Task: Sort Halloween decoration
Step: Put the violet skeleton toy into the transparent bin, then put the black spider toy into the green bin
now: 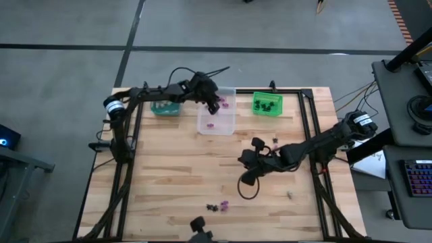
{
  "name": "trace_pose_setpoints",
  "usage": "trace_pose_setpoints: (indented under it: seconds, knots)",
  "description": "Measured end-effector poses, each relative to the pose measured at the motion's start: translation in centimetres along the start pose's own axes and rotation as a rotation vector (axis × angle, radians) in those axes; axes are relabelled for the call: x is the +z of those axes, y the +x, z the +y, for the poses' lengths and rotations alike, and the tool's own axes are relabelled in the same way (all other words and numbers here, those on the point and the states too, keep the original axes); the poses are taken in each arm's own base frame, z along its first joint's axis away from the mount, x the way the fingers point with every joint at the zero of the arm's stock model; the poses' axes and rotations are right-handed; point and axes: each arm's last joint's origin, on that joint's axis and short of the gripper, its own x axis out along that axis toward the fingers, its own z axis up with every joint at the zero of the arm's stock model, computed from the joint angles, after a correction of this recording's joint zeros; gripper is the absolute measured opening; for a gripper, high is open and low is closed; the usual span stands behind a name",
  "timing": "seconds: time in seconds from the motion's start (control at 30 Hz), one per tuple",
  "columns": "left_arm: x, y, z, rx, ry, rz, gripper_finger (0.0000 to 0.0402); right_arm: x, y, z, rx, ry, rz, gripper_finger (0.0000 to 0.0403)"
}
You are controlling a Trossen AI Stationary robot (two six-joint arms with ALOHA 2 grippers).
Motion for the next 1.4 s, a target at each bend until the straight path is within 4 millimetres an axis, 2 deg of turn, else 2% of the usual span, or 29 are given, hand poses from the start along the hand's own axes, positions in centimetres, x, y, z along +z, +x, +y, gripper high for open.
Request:
trace_pose_setpoints:
  seconds: [0.2, 0.33, 0.53, 0.7, 0.9, 1.0, 1.2, 1.4]
  knots:
    - [0.2, 1.1, 0.2, 0.025, 0.001, 0.078, 0.0066, 0.1, 0.1, -0.3, -0.006, 0.028, -0.003, 0.0009]
    - [0.3, 1.2, 0.2, 0.026, 0.000, 0.091, 0.0101, 0.1, 0.1, -0.2, -0.003, 0.035, -0.002, 0.0009]
    - [0.5, 1.1, -0.5, -0.024, -0.010, 0.081, 0.0126, -0.4, 0.3, -0.3, -0.009, -0.016, 0.012, 0.0009]
    - [1.2, 0.2, -3.5, -0.216, 0.003, 0.046, 0.0125, -1.2, 0.8, -0.9, -0.029, 0.005, 0.038, 0.0009]
    - [2.6, -2.6, -7.9, -0.233, 0.074, -0.017, 0.0109, -1.4, 0.9, -1.0, 0.016, 0.022, 0.071, 0.0009]
    - [2.8, -4.6, -9.9, -0.185, 0.109, -0.059, 0.0102, -0.5, 0.6, -1.4, 0.049, -0.004, 0.065, 0.0009]
    - [1.7, -8.5, -13.3, -0.192, 0.158, -0.138, 0.0098, 1.1, -0.5, -2.2, 0.141, 0.008, 0.055, 0.0009]
    - [-1.4, -11.0, -16.5, -0.302, 0.210, -0.234, 0.0098, 1.3, -1.2, -2.5, 0.153, 0.008, 0.051, 0.0009]
